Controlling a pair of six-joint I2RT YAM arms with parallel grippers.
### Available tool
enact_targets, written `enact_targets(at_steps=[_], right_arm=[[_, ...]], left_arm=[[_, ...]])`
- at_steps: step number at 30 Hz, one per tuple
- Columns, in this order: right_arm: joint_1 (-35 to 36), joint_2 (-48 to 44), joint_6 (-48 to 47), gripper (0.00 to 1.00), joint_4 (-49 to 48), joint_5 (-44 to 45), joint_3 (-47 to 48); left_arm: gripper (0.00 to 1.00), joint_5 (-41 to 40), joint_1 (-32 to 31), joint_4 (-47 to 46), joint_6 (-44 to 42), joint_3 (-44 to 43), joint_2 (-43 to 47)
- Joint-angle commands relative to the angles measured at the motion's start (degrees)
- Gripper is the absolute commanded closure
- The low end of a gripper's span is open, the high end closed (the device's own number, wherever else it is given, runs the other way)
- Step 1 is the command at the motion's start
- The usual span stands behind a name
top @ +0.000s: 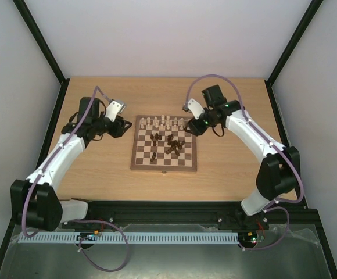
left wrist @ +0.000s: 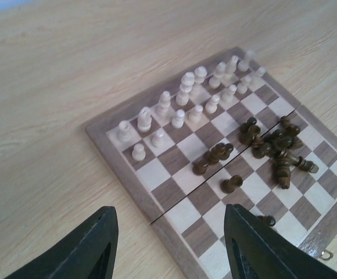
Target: Set up the chess pieces on the board
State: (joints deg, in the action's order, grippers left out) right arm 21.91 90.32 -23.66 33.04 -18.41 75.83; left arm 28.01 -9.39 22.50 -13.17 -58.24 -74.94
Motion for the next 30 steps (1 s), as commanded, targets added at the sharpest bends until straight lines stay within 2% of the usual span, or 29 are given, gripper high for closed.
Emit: enact_targets(at_steps=[1,5,8,15,21,30], right_arm=[[5.2,5.3,-4.5,0.55,5.4,0.5,6.7],[9.6,10.7,-2.4,0.61,7.1,0.5,11.5],[12.8,14.0,-0.9,0.62,6.5,0.6,12.7],[19.9,20.6,-3.2,0.63,8.1,3.0,17.1],[22.3,23.3,-2.7,0.57,7.9,3.0,17.2],[23.1,27.1,-0.9,0.59,8.2,5.0,18.4]], left_arm=[[0.46,0.1,-1.6,-12.0,4.0,3.9,2.0],[0.47,-0.7,-1.2,-11.9,9.6,6.8,2.8],[0.49,-2.0,-0.8,-11.4,8.2,11.5,6.0],[0.48,-2.1,1.8,-9.5,8.5,15.8,10.3],[0.44,-1.1,5.3,-10.8,11.2,17.5,10.6],[0.43,-0.8,6.1,-10.1,10.8,17.7,11.1]])
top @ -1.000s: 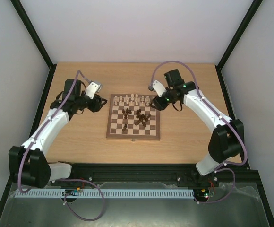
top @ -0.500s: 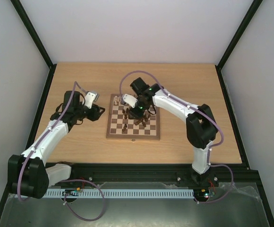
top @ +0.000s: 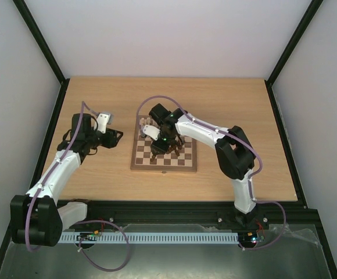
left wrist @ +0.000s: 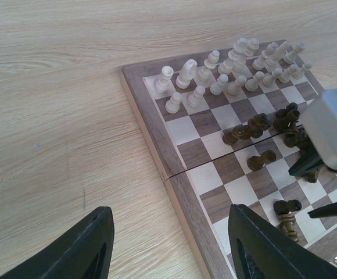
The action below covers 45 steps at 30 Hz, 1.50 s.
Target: Set up the chess pieces on the board
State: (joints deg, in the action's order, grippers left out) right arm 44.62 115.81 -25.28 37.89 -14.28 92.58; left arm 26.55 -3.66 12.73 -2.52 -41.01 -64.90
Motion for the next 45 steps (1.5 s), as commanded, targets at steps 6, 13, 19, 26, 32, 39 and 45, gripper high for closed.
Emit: enact_targets(at_steps=[6,13,19,26,32,39,45], right_arm=[[0.4,2.6,1.3,0.6,3.5,0.3,1.6],[0.7,3.8,2.1,0.65,3.2,1.3,2.4],[1.0,4.1,1.7,0.66,4.4,0.1,2.8],[1.4,4.5,2.1,0.65,4.1,1.1,2.6],[1.5,5.0,2.8,0.77,3.8,2.3,2.9],[1.5,5.6,3.6,0.85,4.5,1.9,2.9],[0.2,4.3,6.9,0.91,4.2,-0.5,4.3]], left_arm=[[0.42,1.0,0.6,-0.8,0.5,0.4,0.8],[0.42,1.1,0.7,-0.7,0.5,0.5,0.7],[0.41,1.0,0.8,-0.6,0.4,0.7,0.9],[0.41,1.0,0.8,-1.0,0.7,1.2,0.9],[0.41,1.3,0.8,-0.9,0.4,1.3,0.9],[0.41,3.4,0.7,0.3,-2.4,1.5,0.4],[0.44,8.1,-0.6,4.5,-7.4,-0.7,-3.1]])
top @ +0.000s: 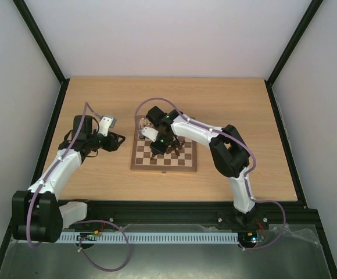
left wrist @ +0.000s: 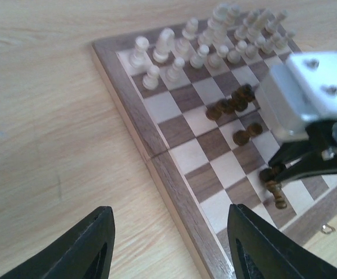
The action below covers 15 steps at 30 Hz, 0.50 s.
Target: Set up the chess pieces on the board
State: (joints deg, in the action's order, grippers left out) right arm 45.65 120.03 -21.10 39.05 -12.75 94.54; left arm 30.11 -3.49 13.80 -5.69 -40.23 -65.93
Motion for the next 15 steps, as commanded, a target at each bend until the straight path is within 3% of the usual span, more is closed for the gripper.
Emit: enact_targets(at_steps=[1,15], right_arm=[[-1.2,-0.2,3.6,0.92,2.9,-2.7,2.6],[-7.1,-0.8,11.8,0.95,2.2,-13.4,3.3]], left_arm=[[0.45,5.5,-1.1,3.2,-4.8,-1.6,-2.3],[0.5,10.8,-8.7,-4.1,-5.5,1.7,-0.5]])
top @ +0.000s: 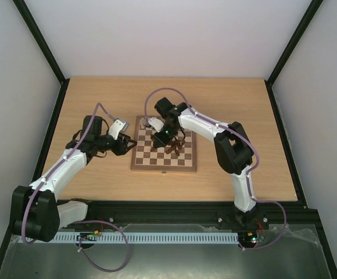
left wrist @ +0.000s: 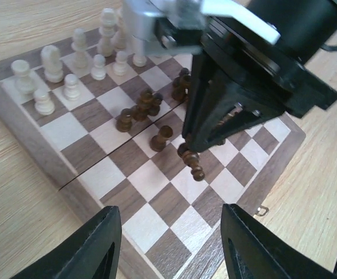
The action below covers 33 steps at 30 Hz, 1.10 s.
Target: Set up the chess pieces on the board
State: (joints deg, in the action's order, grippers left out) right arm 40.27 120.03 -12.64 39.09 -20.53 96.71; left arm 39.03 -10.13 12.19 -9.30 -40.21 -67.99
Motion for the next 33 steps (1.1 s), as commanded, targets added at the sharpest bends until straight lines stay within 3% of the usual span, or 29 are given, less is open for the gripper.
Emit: enact_targets(at_steps=[1,10,26,33], right_arm=[[-2.0,-0.8,3.7,0.95,2.2,-6.5,1.2],[-3.5,-1.6,6.4,0.95,2.0,-13.8,-1.2],[-3.5,-2.0,6.8,0.95,1.6,-15.7,-1.8],[-3.5,-2.9,6.8,0.95,1.4,-15.9,-3.2]], left_arm=[[0.5,1.1,-3.1,-2.8,-2.3,2.2,2.2],[0.54,-4.0,-10.6,-5.6,-6.6,3.9,0.9],[0.55,-5.4,-15.4,-12.6,-7.9,1.9,-9.0],[0.61,-7.7,-15.6,-14.3,-7.2,1.8,-10.8]])
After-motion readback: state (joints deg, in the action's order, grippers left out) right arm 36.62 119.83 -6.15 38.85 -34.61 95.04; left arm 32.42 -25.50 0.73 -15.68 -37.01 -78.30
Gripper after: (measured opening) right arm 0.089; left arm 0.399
